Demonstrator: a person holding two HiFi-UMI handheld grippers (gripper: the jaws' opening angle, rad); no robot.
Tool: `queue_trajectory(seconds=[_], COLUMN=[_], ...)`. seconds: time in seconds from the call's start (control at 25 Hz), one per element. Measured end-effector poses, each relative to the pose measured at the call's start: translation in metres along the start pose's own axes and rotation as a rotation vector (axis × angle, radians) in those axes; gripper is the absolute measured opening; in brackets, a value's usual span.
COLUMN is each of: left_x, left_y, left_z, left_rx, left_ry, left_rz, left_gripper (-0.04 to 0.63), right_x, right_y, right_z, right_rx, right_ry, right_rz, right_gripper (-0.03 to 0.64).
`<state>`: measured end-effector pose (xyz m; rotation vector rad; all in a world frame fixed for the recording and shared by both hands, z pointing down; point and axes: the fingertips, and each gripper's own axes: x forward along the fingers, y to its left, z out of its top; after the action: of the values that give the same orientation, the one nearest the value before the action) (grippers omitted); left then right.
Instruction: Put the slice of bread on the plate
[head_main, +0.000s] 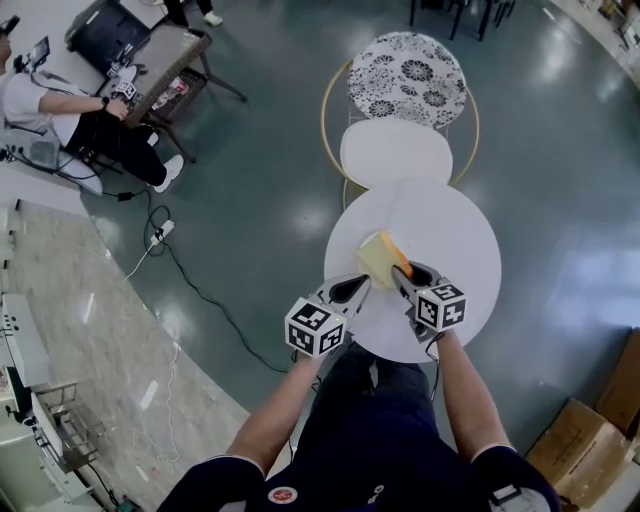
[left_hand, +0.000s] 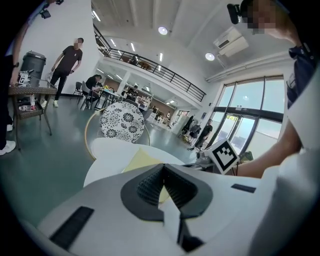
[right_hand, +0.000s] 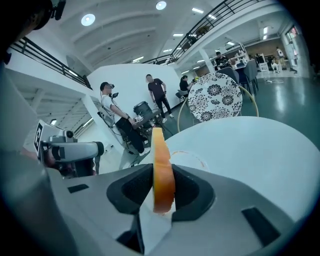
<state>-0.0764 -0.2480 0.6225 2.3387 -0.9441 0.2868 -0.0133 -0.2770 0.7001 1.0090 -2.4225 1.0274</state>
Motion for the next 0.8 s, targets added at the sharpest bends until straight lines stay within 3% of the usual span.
queue_trajectory(seconds=[0.24,0.52,0.8], left_x=[0.003,0.017,0.024], left_y=[-0.011,-0.015,-0.021], left_z=[-0.001,-0.002,0.001], left_rx=[-0.003,-0.003,-0.017], left_ry=[0.013,0.026,0.021], left_rz=[-0.001,0.01,0.027], left_gripper=[0.006,0.006,0.006], right_x=[0.0,0.005,0.009], right_y=[-0.003,-0.027,-0.042], right_z=[0.001,0.004,-0.005], right_rx=[-0.026,-0.1,-0.16], right_ry=[0.007,0.026,0.109], right_rz=[-0.048,-0.16,-0.202], right_gripper=[0.104,0.155,0.176])
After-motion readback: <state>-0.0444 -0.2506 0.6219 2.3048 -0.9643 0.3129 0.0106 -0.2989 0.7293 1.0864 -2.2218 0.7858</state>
